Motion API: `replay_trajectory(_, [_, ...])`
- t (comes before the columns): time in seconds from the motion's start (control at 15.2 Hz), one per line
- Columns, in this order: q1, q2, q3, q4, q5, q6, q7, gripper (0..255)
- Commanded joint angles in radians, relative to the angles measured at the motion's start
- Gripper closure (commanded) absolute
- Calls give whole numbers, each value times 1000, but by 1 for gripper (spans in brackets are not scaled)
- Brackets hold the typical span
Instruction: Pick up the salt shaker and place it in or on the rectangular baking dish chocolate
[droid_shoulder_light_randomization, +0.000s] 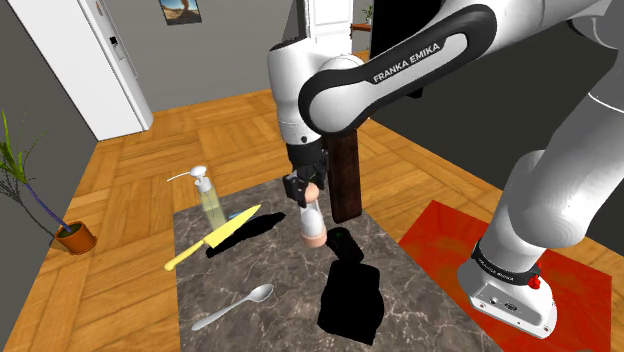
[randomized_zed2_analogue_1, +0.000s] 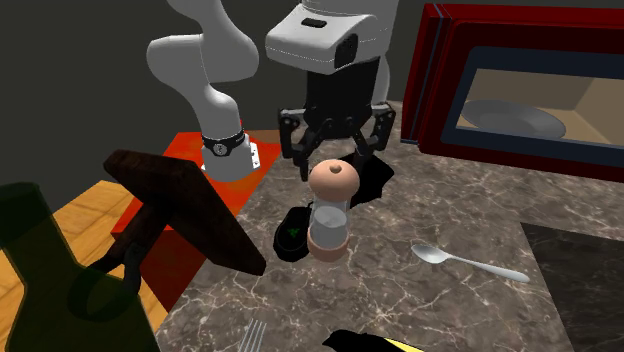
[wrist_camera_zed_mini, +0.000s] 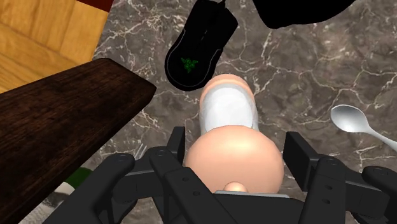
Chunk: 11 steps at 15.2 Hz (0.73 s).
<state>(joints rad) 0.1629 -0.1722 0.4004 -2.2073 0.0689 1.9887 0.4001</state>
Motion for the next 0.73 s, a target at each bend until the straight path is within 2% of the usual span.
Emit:
replay_trajectory(0.0, [-2,-9,-4,22,2,-31,-5,255])
replay_trajectory(0.66, [-4,-39,-14,129,7,-166,-12,255])
